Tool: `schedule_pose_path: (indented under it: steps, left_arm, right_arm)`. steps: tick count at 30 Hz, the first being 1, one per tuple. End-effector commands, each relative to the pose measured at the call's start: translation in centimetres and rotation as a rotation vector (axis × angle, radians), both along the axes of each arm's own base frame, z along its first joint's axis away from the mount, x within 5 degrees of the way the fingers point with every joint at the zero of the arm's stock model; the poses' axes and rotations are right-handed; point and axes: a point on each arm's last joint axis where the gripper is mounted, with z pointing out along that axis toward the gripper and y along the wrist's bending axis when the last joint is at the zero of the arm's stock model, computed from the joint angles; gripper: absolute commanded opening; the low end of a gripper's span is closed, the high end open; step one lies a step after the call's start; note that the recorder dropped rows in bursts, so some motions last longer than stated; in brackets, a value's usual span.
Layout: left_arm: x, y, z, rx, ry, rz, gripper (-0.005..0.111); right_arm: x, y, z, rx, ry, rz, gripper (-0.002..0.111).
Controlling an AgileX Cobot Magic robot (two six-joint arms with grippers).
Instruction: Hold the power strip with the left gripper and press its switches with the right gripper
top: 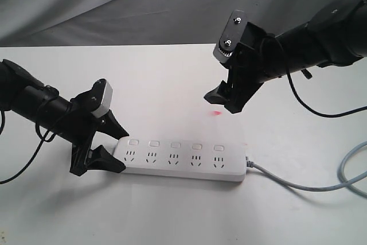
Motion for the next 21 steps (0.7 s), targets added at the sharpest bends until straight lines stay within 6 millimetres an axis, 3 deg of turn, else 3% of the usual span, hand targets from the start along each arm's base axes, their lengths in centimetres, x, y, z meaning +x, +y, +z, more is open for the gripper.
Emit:
schedule_pose_path:
  steps: [1,5,8,11,14,16,21]
  left_arm:
    - [-0.02,0.15,-1.31,0.056,-0.004,-0.005,0.056]
    - [-0.02,0.15,-1.31,0.056,-0.004,-0.005,0.056]
    - [-0.02,0.15,-1.31,0.056,-0.004,-0.005,0.056]
    - [-0.02,0.15,-1.31,0.056,-0.004,-0.005,0.056]
    - [-0.02,0.15,-1.31,0.056,-0.004,-0.005,0.056]
    - [-0.02,0.15,-1.31,0.056,-0.004,-0.005,0.056]
    - [-0.02,0.15,-1.31,0.056,-0.004,-0.005,0.056]
  right_arm:
    - [0.08,-0.29,0.45,0.033,-0.015,-0.039,0.079]
    - [0.13,-0.23,0.53,0.046,-0.02,-0.043,0.074]
    - [0.17,-0.18,0.6,0.064,-0.02,-0.054,0.059]
    - [0.19,-0.16,0.63,0.071,-0.019,-0.059,0.039]
    - [0.21,-0.14,0.66,0.08,-0.019,-0.065,0.011]
    - [0.18,-0.1,0.66,0.083,-0.016,-0.061,0.0]
    - [0.13,-0.05,0.65,0.086,-0.012,-0.055,0.0]
